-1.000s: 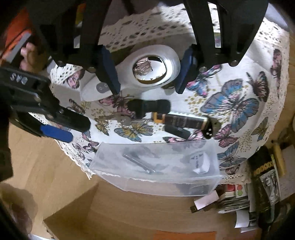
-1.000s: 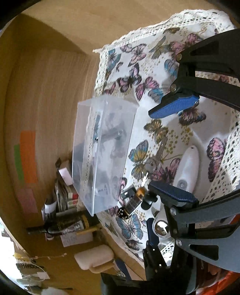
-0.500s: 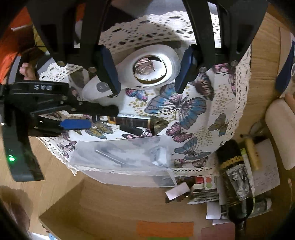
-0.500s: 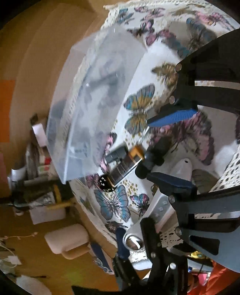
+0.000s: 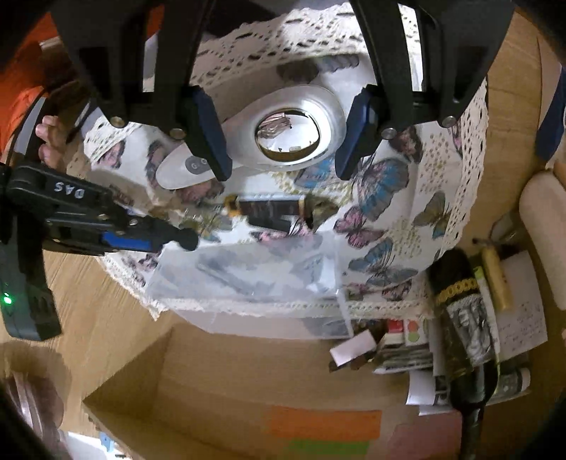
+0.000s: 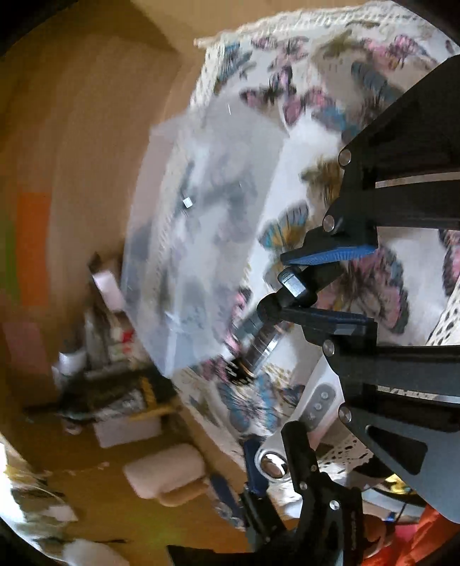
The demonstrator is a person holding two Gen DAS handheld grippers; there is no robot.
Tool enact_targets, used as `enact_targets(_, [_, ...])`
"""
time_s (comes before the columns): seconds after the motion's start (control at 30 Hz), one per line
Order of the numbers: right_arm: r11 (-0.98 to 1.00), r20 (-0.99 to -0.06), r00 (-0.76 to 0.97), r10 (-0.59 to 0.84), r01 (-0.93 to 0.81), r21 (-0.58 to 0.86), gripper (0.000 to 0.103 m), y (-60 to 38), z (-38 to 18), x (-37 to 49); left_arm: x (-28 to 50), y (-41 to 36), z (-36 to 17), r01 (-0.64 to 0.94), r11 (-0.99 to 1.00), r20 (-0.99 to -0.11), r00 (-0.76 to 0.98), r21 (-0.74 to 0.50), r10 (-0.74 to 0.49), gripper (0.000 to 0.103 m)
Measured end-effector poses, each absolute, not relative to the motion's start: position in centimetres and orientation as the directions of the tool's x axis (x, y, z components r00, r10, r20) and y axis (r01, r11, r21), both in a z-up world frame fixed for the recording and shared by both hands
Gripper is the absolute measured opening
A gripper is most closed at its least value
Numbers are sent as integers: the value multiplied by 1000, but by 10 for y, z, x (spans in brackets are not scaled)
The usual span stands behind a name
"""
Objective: Organize rigid objects
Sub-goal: 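Lower the white device into the box with the left tool while the right tool releases its piece inside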
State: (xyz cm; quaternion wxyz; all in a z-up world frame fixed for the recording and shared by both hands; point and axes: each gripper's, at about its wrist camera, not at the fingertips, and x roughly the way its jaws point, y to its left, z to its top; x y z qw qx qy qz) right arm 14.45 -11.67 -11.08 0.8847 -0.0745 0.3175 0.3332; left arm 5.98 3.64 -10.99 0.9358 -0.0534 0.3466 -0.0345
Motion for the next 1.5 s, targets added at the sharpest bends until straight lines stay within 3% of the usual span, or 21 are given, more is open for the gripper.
enact_targets(0.53, [825, -419, 731, 539, -559, 87, 21, -166, -50, 165, 116, 53, -34, -54, 990, -523, 852, -130, -22, 60])
enact_targets(0.77, [830, -397, 743, 539, -550, 97, 21, -158, -39, 194, 157, 60, -23, -83, 991, -537, 843, -103, 15, 60])
enact_targets(1.23, [834, -551, 659, 512, -534, 136, 21, -133, -83, 262, 232, 31, -72, -15, 997, -673, 738, -76, -40, 60])
enact_targets(1.5, [849, -615, 637, 463, -519, 102, 22, -117, -106, 277, 249, 21, -90, 3, 999, -707, 707, -42, -32, 60])
